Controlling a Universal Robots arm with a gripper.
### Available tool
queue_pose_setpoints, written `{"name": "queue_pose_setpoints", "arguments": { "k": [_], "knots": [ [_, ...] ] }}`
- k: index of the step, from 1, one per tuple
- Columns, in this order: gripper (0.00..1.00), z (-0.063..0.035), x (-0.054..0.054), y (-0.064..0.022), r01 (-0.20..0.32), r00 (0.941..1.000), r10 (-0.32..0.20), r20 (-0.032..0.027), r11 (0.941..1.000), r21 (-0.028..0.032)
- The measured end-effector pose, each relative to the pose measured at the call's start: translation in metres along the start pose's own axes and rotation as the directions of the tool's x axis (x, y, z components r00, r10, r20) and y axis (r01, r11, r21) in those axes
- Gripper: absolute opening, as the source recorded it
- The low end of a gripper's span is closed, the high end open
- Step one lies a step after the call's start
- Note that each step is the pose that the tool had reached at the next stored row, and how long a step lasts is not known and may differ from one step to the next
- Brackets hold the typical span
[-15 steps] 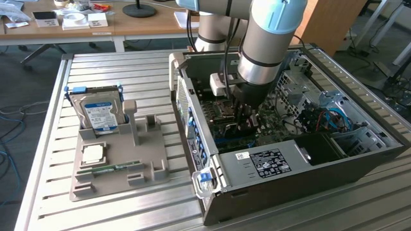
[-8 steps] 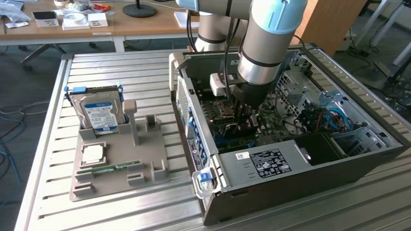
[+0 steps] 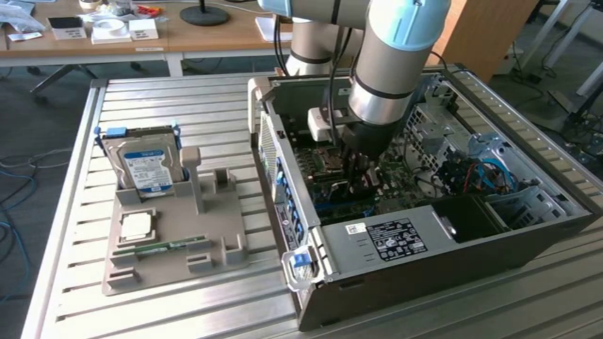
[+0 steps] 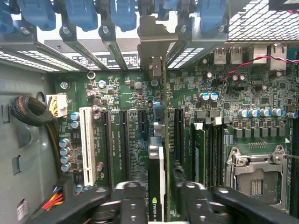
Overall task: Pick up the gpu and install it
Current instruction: 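Insert the gpu into the slot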
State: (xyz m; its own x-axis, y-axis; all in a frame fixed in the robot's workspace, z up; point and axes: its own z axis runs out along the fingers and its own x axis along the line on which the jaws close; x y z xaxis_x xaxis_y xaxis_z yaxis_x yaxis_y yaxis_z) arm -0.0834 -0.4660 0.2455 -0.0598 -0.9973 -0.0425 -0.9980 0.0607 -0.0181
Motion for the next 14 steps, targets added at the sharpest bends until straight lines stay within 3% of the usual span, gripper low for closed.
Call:
{"name": "queue_pose_setpoints", "arguments": {
  "k": [1,2,14],
  "knots": [
    [0.33,-0.0001,0.0000,0.0000,0.000,1.0000,0.000,-0.0002,1.0000,-0.0001],
    [0.40,-0.0002,0.0000,0.0000,0.000,1.0000,0.000,-0.0003,1.0000,-0.0001],
    [0.40,-0.0016,-0.0023,0.0000,0.000,1.0000,0.000,-0.0006,1.0000,-0.0001]
  ]
}}
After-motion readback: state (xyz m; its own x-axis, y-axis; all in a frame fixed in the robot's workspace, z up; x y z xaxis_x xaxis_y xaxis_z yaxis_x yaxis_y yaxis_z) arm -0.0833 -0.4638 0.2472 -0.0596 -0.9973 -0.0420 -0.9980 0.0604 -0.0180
